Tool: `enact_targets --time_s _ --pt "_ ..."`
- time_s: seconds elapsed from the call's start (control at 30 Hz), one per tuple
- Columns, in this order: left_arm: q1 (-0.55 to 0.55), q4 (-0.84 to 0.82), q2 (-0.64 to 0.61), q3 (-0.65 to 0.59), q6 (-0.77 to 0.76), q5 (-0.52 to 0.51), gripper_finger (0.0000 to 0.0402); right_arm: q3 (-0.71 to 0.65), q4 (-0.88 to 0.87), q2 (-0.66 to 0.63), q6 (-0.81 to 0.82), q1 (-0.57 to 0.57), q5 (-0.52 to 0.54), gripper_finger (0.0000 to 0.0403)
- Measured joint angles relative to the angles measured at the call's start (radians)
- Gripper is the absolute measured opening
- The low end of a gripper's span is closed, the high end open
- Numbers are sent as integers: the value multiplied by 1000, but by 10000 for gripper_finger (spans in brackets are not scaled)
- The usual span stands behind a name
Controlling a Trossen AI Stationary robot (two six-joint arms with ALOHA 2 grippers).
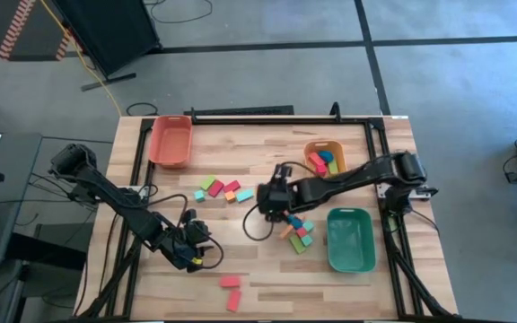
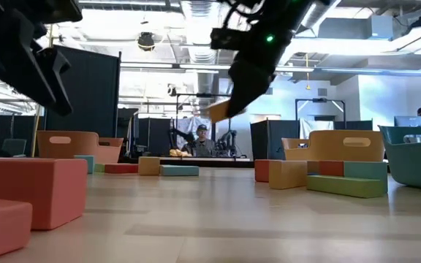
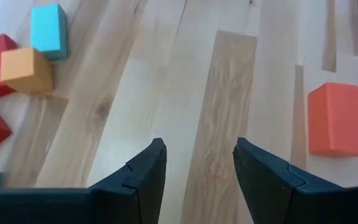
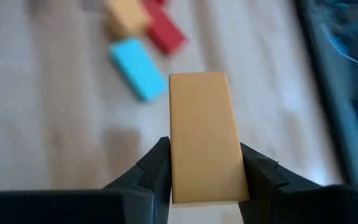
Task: Sort blocks by size
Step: Put the large rectangular yellow block into the yellow bin
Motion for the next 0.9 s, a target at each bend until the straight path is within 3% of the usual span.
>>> enact_targets --time_s 0.23,0.47,0.7,0.9 --pt "-24 52 0 -48 -32 2 178 -23 -229 -134 86 -26 112 157" --pt "-49 59 0 -50 -41 -19 178 -186 -339 -339 219 -93 123 157" --pt "-56 69 0 -50 -33 -27 178 -415 -351 -563 287 -193 69 157" --pt "-56 80 0 -50 -23 -34 178 -560 -263 -694 295 -292 -3 157"
